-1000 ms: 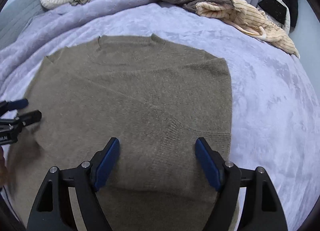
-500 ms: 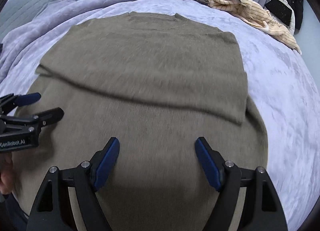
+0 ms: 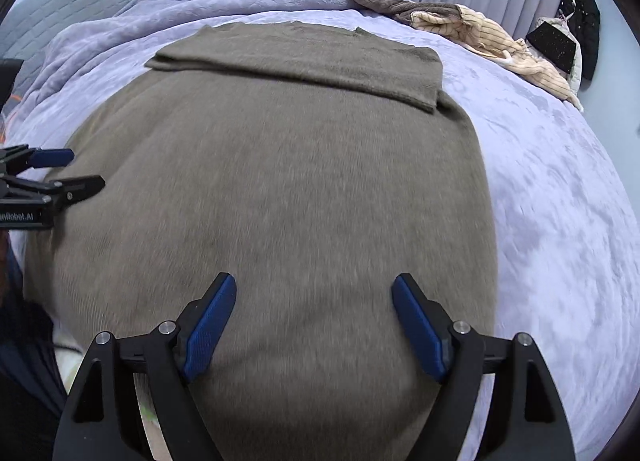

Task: Fold small clothes
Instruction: 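Close both grippers on the ribbed hem of the taupe sweater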

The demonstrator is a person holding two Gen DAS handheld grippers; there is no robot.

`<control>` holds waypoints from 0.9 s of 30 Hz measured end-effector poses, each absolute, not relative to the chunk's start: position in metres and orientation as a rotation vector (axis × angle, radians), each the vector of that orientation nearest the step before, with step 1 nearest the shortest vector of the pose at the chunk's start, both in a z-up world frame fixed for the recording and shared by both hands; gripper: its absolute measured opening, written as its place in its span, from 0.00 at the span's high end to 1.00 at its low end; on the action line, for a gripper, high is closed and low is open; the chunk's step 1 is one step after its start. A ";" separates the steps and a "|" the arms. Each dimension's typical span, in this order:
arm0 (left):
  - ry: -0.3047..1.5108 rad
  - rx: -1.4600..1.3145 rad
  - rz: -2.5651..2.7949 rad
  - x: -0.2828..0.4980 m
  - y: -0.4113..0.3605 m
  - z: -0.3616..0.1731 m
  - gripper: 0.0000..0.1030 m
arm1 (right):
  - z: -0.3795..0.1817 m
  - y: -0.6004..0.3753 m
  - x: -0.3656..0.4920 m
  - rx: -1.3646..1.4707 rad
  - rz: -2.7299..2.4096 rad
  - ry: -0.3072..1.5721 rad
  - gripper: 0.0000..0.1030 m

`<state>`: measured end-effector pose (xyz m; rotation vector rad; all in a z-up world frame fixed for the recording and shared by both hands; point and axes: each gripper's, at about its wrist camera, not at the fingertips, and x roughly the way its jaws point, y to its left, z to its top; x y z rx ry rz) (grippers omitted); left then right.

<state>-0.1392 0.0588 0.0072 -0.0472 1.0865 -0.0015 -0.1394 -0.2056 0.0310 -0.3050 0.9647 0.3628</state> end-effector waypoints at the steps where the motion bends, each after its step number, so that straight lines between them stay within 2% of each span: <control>1: 1.089 -0.069 -0.008 -0.145 0.062 0.006 0.01 | 0.031 -0.207 -0.147 -0.324 0.364 0.958 0.20; 5: 1.092 -0.090 -0.020 -0.169 0.067 0.017 0.01 | 0.031 -0.211 -0.170 -0.373 0.365 0.953 0.20; 8: 1.092 -0.218 -0.010 -0.184 0.093 0.025 0.01 | 0.040 -0.220 -0.180 -0.395 0.385 0.983 0.20; 13: 1.202 -0.511 -0.086 -0.191 0.133 -0.006 0.01 | 0.057 -0.278 -0.182 -0.167 0.308 0.996 0.19; 17: 1.239 -0.463 -0.141 -0.185 0.117 -0.011 0.01 | 0.033 -0.304 -0.175 -0.040 0.344 1.069 0.19; 21: 1.260 -0.392 -0.217 -0.181 0.093 -0.015 0.01 | 0.028 -0.295 -0.175 -0.020 0.409 1.032 0.20; 22: 1.261 -0.393 -0.218 -0.179 0.091 -0.015 0.01 | 0.028 -0.292 -0.175 -0.002 0.440 1.024 0.21; 25: 1.235 -0.433 -0.229 -0.177 0.092 -0.013 0.05 | 0.025 -0.287 -0.174 0.024 0.501 1.011 0.34; 27: 1.214 -0.418 -0.217 -0.180 0.094 -0.009 0.27 | 0.023 -0.285 -0.173 0.041 0.523 1.007 0.49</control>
